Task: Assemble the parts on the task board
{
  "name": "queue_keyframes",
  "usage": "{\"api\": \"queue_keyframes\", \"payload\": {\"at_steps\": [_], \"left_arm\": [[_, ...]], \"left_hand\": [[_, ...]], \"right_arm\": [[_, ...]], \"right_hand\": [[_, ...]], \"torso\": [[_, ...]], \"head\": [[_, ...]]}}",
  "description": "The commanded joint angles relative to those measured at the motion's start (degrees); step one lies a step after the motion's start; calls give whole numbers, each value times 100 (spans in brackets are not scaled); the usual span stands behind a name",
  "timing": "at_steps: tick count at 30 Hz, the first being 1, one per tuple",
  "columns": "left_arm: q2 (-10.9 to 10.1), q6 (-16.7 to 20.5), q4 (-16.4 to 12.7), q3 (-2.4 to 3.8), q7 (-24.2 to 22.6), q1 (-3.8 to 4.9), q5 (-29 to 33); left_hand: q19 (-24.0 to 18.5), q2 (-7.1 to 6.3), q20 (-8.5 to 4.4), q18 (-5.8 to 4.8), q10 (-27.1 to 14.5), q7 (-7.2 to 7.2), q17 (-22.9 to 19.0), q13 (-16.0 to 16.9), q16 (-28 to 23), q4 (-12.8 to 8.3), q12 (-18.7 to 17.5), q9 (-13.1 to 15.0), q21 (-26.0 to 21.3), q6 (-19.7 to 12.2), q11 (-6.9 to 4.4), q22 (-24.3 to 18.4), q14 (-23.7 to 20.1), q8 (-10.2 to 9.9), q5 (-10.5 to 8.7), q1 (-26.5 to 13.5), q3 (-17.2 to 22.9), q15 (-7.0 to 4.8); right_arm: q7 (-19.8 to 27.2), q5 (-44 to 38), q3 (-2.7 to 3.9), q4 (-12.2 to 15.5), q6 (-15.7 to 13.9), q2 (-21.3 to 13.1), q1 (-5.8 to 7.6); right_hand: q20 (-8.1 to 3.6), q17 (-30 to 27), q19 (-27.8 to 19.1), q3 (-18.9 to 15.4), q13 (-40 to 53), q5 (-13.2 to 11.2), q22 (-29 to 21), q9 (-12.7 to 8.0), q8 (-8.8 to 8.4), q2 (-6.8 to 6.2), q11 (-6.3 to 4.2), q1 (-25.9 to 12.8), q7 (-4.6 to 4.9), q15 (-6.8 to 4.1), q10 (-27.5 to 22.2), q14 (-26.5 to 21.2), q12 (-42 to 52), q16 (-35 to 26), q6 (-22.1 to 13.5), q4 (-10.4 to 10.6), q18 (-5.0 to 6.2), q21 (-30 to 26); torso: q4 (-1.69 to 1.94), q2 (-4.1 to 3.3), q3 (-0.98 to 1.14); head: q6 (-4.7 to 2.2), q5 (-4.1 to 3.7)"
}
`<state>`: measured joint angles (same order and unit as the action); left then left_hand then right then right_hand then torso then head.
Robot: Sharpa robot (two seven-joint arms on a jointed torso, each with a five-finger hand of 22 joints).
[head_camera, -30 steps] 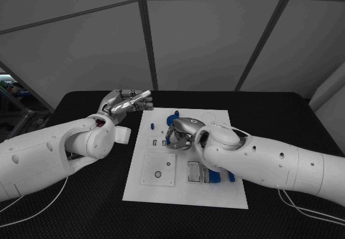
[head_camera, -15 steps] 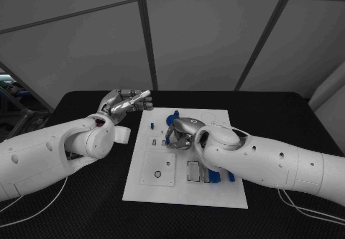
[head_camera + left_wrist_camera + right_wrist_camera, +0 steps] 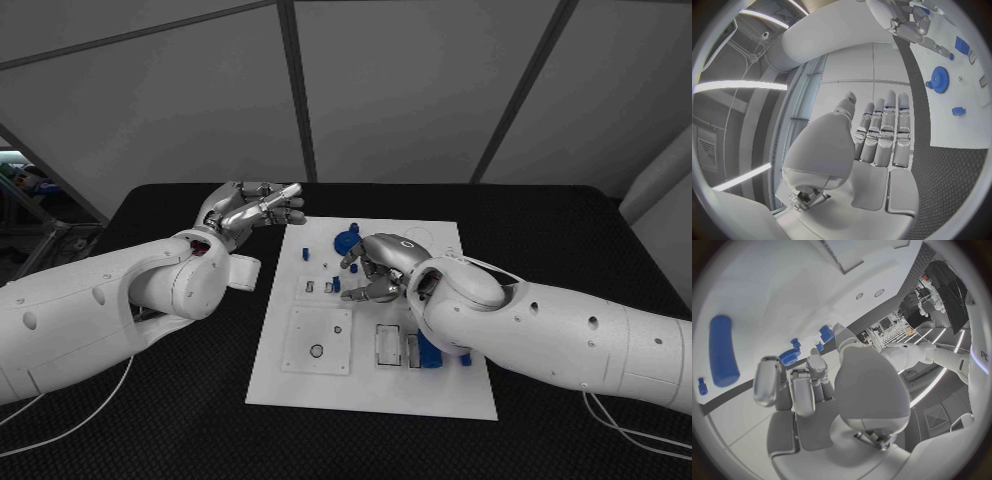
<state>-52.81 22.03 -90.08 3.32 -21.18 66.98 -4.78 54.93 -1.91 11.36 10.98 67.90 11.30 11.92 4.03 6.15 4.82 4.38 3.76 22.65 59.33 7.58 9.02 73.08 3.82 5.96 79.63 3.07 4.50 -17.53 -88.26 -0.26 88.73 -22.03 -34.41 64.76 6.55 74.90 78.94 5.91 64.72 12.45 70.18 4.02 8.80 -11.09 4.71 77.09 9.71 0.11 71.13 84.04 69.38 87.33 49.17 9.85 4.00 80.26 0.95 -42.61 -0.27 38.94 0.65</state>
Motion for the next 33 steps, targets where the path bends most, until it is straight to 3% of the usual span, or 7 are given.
{"api": "queue_keyframes", "payload": {"at_steps": [1, 8, 12, 17, 24, 27, 33], "left_arm": [[-12, -156, 26, 5, 237, 5, -453], [-38, -422, 129, 5, 1049, 7, -1344], [-34, -857, 194, 7, 1807, 14, -2112], [42, -1659, 288, 10, 3076, 125, -3238], [332, -2436, 521, 5, 4412, 379, -4175], [549, -2581, 677, -13, 4738, 482, -4361], [1013, -2811, 988, -278, 5175, 707, -4561]], "left_hand": [[185, -17, -88, -35, 211, -65, 115, 19, 201, -7, 44, 12, 156, 93, -78, 72, 289, 22, -21, -91, -22, -97], [973, -133, -474, -43, 1130, -369, 895, 237, 1505, 239, 367, 38, 921, 402, -445, 473, 1322, 108, -19, -444, -208, -486], [1225, -166, -672, -67, 1580, -521, 2820, 598, 3836, 488, 786, 89, 1537, 568, -601, 861, 1337, 163, 5, -710, -428, -651], [1304, -109, -842, -81, 1602, -648, 4678, 1438, 5833, 940, 1620, 257, 2429, 756, -722, 1499, 1255, 308, 8, -1045, -764, -766], [1543, -142, -801, -281, 800, -623, 4841, 2617, 6114, 1187, 2783, 565, 3855, 538, -680, 3236, 1093, 612, -144, -1314, -1142, -798], [1653, -112, -854, -325, 677, -708, 4874, 3558, 6189, 1189, 3862, 870, 4322, 536, -742, 3867, 1089, 1034, -119, -1289, -1146, -814], [1869, -41, -938, -431, 869, -817, 4974, 5245, 6335, 1159, 5655, 1678, 4872, 280, -872, 4680, 1148, 1849, -101, -1296, -1221, -890]], "right_arm": [[734, 339, 5, 187, -783, -180, 3], [1455, 1006, 85, 628, -1199, -722, 20], [1671, 1558, 222, 700, -1168, -965, 74], [1880, 2558, 306, 601, -1001, -1260, 253], [1968, 3270, 413, 416, -918, -1475, 351], [1920, 3369, 435, 348, -914, -1523, 364], [1831, 3434, 450, 225, -941, -1543, 375]], "right_hand": [[6, 932, -76, -326, -48, -37, -59, -4, 84, 28, 15, 215, 5, 37, -36, 450, 16, -35, -108, 219, 38, -65], [6, 902, -105, -478, -94, 30, -118, 2, 176, 117, 12, 500, 6, 36, -61, 442, 17, -54, -154, 425, 50, -103], [3, 822, -159, -465, -150, 105, -214, 19, 258, 195, 7, 568, 0, 30, -95, 420, -19, -101, -55, 451, 70, -159], [-16, 725, -213, -452, -214, 145, -321, 37, 367, 297, -25, 603, -37, 6, -124, 393, -60, -161, 88, 457, 92, -224], [-31, 633, -296, -454, -271, 179, -474, 40, 415, 339, -42, 614, -54, -11, -162, 368, -104, -219, 138, 444, 123, -314], [-35, 590, -321, -459, -295, 188, -521, 40, 425, 341, -46, 615, -58, -14, -179, 356, -123, -246, 146, 439, 132, -342], [-45, 555, -332, -475, -304, 235, -549, 38, 449, 342, -55, 612, -67, -23, -176, 346, -127, -272, 162, 428, 136, -364]], "torso": [[-8, 1, 1], [-13, 9, 2], [-25, 42, 7], [-36, 96, 32], [-44, 184, 55], [-33, 217, 60], [-42, 250, 70]], "head": [[-14, 9], [-49, 14], [-52, 33], [-40, 65], [14, 106], [40, 110], [80, 129]]}}
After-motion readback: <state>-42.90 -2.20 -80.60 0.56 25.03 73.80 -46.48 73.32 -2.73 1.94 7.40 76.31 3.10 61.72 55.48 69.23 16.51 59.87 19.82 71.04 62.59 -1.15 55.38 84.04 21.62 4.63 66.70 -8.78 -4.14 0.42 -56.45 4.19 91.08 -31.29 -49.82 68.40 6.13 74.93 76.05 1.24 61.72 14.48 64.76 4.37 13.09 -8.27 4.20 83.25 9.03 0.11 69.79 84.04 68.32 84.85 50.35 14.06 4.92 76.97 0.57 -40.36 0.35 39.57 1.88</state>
